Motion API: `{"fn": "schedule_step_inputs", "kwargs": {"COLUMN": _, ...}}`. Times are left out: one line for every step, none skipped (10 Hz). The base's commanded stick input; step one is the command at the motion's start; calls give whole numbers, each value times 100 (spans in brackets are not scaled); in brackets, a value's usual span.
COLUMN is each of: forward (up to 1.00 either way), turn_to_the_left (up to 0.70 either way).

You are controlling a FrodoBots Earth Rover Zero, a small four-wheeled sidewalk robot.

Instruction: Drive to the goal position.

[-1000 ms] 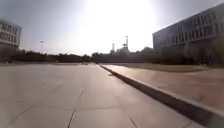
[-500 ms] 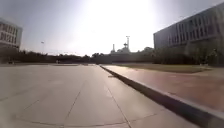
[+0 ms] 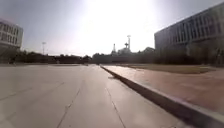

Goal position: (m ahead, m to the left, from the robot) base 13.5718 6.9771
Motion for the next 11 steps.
{"fn": "schedule_step_inputs", "kwargs": {"forward": 70, "turn_to_the_left": 7}}
{"fn": "schedule_step_inputs", "kwargs": {"forward": 70, "turn_to_the_left": 0}}
{"fn": "schedule_step_inputs", "kwargs": {"forward": 70, "turn_to_the_left": 0}}
{"fn": "schedule_step_inputs", "kwargs": {"forward": 70, "turn_to_the_left": 0}}
{"fn": "schedule_step_inputs", "kwargs": {"forward": 70, "turn_to_the_left": 0}}
{"fn": "schedule_step_inputs", "kwargs": {"forward": 70, "turn_to_the_left": 0}}
{"fn": "schedule_step_inputs", "kwargs": {"forward": 70, "turn_to_the_left": 0}}
{"fn": "schedule_step_inputs", "kwargs": {"forward": 70, "turn_to_the_left": 0}}
{"fn": "schedule_step_inputs", "kwargs": {"forward": 70, "turn_to_the_left": 0}}
{"fn": "schedule_step_inputs", "kwargs": {"forward": 70, "turn_to_the_left": 0}}
{"fn": "schedule_step_inputs", "kwargs": {"forward": 68, "turn_to_the_left": 0}}
